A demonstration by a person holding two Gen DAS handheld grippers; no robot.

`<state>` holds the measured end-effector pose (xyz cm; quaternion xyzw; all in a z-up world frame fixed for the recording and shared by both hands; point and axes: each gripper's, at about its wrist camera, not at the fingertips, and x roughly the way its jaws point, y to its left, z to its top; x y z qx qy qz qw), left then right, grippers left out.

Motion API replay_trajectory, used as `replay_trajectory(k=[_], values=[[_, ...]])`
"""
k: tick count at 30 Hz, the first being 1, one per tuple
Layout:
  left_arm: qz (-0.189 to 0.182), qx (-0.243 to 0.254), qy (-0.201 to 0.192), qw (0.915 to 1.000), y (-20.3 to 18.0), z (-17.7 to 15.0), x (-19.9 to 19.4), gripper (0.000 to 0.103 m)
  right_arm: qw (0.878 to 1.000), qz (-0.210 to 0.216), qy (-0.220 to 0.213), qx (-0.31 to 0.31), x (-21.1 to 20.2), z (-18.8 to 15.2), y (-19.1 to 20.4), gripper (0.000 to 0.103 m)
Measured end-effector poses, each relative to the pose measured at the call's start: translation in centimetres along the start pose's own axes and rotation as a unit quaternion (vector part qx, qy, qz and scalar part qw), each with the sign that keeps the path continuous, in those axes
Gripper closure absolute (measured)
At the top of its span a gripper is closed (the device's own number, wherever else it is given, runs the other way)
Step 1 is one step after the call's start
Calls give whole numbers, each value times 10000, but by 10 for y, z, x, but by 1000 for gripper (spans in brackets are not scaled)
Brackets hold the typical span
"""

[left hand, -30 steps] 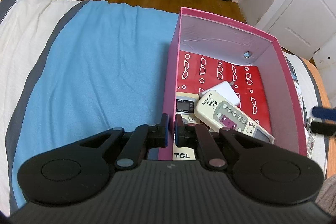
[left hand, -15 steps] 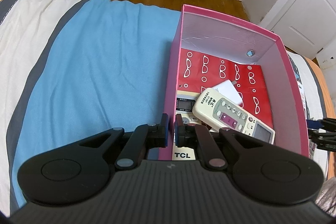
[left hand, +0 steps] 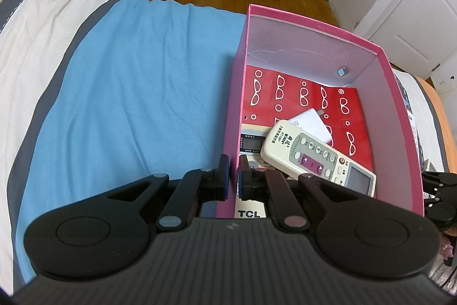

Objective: Organize rigid objects
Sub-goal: 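Carry the silver keys with the right gripper over the pink box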

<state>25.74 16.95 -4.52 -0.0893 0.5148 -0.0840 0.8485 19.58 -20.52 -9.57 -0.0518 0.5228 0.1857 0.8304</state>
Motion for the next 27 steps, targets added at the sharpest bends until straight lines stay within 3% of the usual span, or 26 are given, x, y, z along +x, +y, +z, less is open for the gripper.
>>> replay_trajectory(k=[1, 11, 17, 23, 27], values=[[3, -2, 10, 10000, 0, 0, 0, 97, 10000, -19, -29, 24, -2, -2, 0, 77], [20, -106, -8, 9999, 1, -1, -1, 97, 9892, 714, -892, 915, -52, -2, -16, 78], [19, -141, 0, 9999, 2, -1, 0, 97, 9791, 840, -1618, 898, -99, 1, -4, 78], [39, -112, 10, 9999, 2, 0, 1, 97, 9632, 1507, -2167, 506, -146, 13, 34, 78], [28, -127, 9, 9999, 2, 0, 0, 97, 9552, 2022, -2148, 227, -153, 25, 61, 78]])
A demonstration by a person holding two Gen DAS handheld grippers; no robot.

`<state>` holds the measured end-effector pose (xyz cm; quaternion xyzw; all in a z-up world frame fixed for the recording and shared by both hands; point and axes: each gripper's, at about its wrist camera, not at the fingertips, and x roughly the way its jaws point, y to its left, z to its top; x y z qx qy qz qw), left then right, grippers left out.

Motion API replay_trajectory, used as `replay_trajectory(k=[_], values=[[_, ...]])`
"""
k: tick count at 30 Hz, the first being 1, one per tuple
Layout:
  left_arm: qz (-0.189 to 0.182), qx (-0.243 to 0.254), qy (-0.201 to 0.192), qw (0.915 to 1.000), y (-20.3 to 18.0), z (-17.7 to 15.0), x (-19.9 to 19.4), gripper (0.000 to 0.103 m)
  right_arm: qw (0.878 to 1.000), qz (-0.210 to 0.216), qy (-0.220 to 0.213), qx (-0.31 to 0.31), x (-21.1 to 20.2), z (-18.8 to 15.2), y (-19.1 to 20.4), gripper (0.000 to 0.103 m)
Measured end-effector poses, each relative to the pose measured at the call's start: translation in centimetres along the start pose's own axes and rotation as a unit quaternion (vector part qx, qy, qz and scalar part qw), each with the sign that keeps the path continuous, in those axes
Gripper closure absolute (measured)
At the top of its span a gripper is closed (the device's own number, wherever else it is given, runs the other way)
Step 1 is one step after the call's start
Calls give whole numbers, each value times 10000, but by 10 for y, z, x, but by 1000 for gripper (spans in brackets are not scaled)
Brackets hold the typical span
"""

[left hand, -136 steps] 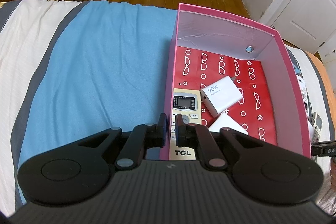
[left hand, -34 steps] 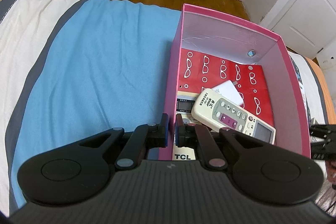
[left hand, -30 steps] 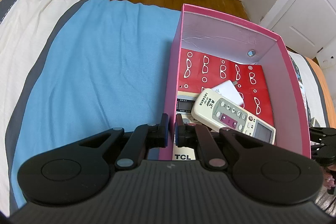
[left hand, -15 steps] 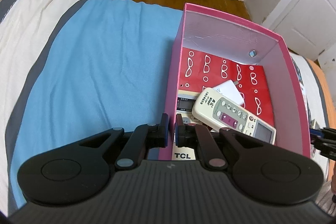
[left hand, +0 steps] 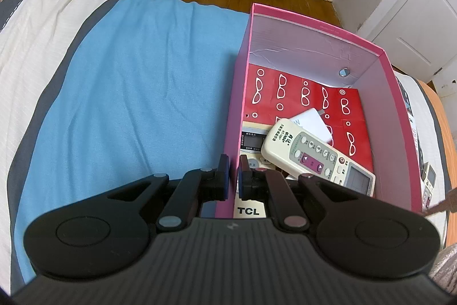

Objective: Organize rigid objects
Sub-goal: 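Carry the silver keys with the right gripper over the pink box, then open the right gripper to drop the keys into the box, then grasp the small white fan remote with the right gripper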

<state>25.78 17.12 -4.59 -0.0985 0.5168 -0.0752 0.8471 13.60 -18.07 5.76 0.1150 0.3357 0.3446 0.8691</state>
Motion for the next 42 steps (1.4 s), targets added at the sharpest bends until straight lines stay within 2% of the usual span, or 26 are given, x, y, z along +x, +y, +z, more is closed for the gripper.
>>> replay_trajectory(k=[4, 9, 16, 18, 20, 21, 25, 27, 28, 31, 34, 35, 37, 39, 42], values=[[-12, -32, 5, 10000, 0, 0, 0, 97, 9990, 67, 385, -221, 26, -2, 15, 77], [-56, -47, 13, 10000, 1, -1, 0, 97, 9962, 113, 866, -43, 57, -23, 0, 77], [-89, -68, 22, 9999, 4, -1, 1, 96, 9895, -142, 1423, -198, 65, -46, -12, 75], [-132, -116, 37, 9998, 5, -2, 1, 95, 9908, -23, 1299, -389, 48, -46, -14, 74], [-189, -154, 58, 9997, 7, -2, 1, 95, 9936, 49, 1088, -311, 30, -42, -25, 58], [-212, -160, 55, 9996, 8, -2, 2, 95, 9944, 10, 1025, -256, 23, -39, -31, 57], [-171, -117, 46, 9998, 5, -1, 2, 95, 9955, -649, 660, -190, 1, -22, -53, 57], [-158, -124, 48, 9998, 5, -1, 1, 95, 9939, -805, 707, -268, -2, -13, -60, 56], [-154, -121, 50, 9998, 5, -1, 1, 95, 9920, -883, 778, -454, -1, -9, -63, 54], [-147, -137, 49, 9998, 5, -1, 2, 95, 9807, -871, 1140, -1332, 12, -7, -68, 38], [-128, -143, 53, 9998, 4, -1, 2, 95, 9488, -1277, 1610, -2400, 42, -21, -75, 37], [-121, -141, 53, 9998, 4, -1, 2, 95, 9420, -1361, 1682, -2566, 49, -27, -79, 37], [-117, -131, 51, 9998, 3, -1, 2, 95, 9392, -1215, 1859, -2617, 61, -37, -90, 37], [-129, -118, 45, 9998, 4, 0, 2, 95, 9427, -1032, 1860, -2569, 69, -48, -103, 37], [-157, -143, 64, 9998, 5, 1, 4, 95, 9409, -1057, 1991, -2529, 84, -54, -115, 37]])
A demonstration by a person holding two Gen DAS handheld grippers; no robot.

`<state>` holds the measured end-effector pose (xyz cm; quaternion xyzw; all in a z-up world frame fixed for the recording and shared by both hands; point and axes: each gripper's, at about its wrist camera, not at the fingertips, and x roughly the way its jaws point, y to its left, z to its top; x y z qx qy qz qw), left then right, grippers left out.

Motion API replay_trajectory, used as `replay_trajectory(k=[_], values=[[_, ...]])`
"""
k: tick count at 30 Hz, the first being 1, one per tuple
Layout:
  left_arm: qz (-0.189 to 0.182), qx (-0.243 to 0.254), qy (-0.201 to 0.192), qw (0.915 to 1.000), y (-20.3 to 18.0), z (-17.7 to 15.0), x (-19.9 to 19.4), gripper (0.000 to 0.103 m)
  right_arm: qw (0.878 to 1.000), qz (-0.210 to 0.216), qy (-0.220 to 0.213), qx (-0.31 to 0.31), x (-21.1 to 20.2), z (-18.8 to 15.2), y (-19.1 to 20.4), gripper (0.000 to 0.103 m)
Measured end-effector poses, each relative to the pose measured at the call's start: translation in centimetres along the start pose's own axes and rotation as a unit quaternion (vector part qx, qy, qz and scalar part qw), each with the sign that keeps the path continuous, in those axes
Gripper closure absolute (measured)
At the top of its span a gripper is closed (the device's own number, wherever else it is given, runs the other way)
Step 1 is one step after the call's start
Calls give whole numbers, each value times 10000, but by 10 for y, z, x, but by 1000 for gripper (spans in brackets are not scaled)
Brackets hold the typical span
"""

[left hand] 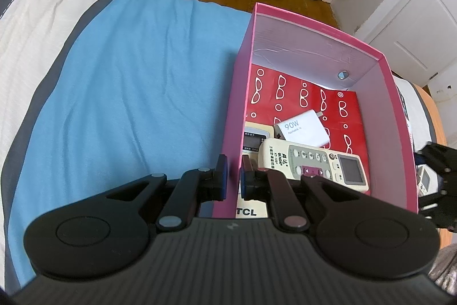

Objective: Organize rigid objects
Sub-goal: 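Grasp the small white fan remote with the right gripper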

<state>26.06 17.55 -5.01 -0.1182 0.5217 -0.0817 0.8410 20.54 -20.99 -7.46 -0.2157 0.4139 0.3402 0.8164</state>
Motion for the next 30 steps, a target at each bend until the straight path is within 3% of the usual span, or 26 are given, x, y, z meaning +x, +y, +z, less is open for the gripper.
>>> replay_trajectory(k=[3, 6, 9, 12, 14, 17, 20, 27, 30], values=[[9, 38, -1, 10000, 0, 0, 0, 95, 9998, -32, 129, -165, 17, 0, 0, 37], [33, 73, -16, 10000, -1, -1, -1, 95, 9997, -150, 58, -178, 28, 0, -1, 30], [26, 49, -4, 10000, -1, -1, -1, 95, 9993, -96, 93, 340, 30, 1, -8, 31], [54, 73, -12, 10000, -1, -1, -1, 95, 9937, -58, 173, 1105, 26, 1, -16, 44], [77, 84, -18, 9999, -2, -1, -1, 95, 9845, -198, 370, 1701, 21, 0, -22, 55], [67, 53, -15, 10000, -1, -2, 0, 95, 9599, -180, 597, 2734, 8, -8, -31, 56], [83, 48, -11, 10000, -1, -1, 0, 95, 9632, -9, 725, 2587, 3, -15, -25, 56], [115, 71, -15, 9999, -3, -1, 0, 95, 9799, -329, 662, 1853, 15, -7, -9, 54], [101, 61, -8, 9999, -3, -1, 0, 95, 9822, -429, 638, 1715, 15, -3, -7, 59]])
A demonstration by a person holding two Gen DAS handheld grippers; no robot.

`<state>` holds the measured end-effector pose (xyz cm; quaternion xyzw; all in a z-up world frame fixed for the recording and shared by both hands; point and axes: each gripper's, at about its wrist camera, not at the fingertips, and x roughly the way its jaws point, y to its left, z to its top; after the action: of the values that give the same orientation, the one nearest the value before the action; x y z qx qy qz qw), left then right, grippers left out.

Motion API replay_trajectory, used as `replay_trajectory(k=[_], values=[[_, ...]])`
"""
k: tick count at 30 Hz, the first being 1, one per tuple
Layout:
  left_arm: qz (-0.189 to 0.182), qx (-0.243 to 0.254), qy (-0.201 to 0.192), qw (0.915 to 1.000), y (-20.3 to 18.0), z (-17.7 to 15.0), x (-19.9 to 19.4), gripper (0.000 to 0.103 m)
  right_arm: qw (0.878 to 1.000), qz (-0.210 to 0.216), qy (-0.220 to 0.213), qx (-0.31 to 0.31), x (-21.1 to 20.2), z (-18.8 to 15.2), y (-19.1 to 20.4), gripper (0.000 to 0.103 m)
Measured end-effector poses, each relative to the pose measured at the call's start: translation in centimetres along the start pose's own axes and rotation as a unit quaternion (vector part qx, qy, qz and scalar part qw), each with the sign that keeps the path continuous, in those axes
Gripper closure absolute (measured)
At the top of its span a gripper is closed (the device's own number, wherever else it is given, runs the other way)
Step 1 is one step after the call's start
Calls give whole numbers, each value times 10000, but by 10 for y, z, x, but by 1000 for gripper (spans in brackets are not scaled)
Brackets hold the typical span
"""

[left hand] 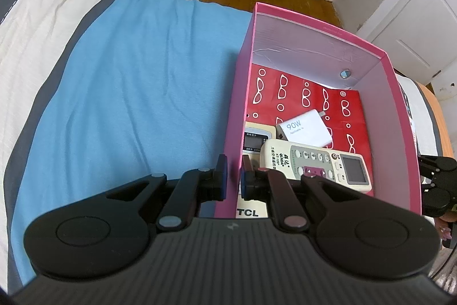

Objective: Organize rigid objects
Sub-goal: 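Grasp the small white fan remote with the right gripper, then carry the fan remote into the pink box and open the right gripper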

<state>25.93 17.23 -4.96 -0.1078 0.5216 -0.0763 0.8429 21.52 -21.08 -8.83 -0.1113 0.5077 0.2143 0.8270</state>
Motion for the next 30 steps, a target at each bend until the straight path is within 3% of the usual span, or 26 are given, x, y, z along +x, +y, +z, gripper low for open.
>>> replay_trajectory(k=[3, 9, 11, 17, 22, 25, 27, 30], values=[[-21, -28, 8, 10000, 0, 0, 0, 95, 9996, -79, -174, 214, -9, -5, -4, 59], [92, 87, -13, 9999, -2, 0, 0, 95, 9884, -456, -1248, 739, -63, -13, -8, 59], [94, 88, -14, 9999, -2, 0, 0, 95, 9852, -481, -1531, 609, -82, -16, -2, 59], [107, 62, 14, 9999, -4, -1, -1, 95, 9614, -292, -2649, 680, -137, 5, 23, 59], [44, 21, -2, 10000, -2, 0, -4, 95, 9682, -133, -2477, -325, -134, 57, 78, 59], [-24, 33, -37, 10000, 1, -1, -3, 96, 9692, -423, -2233, -944, -109, 83, 109, 59], [-71, 1, 9, 10000, 3, -1, 1, 96, 9700, -811, -2067, -995, -87, 97, 114, 59], [-138, -66, 47, 9999, 6, 0, 1, 96, 9834, -680, -1551, -658, -61, 113, 110, 59]])
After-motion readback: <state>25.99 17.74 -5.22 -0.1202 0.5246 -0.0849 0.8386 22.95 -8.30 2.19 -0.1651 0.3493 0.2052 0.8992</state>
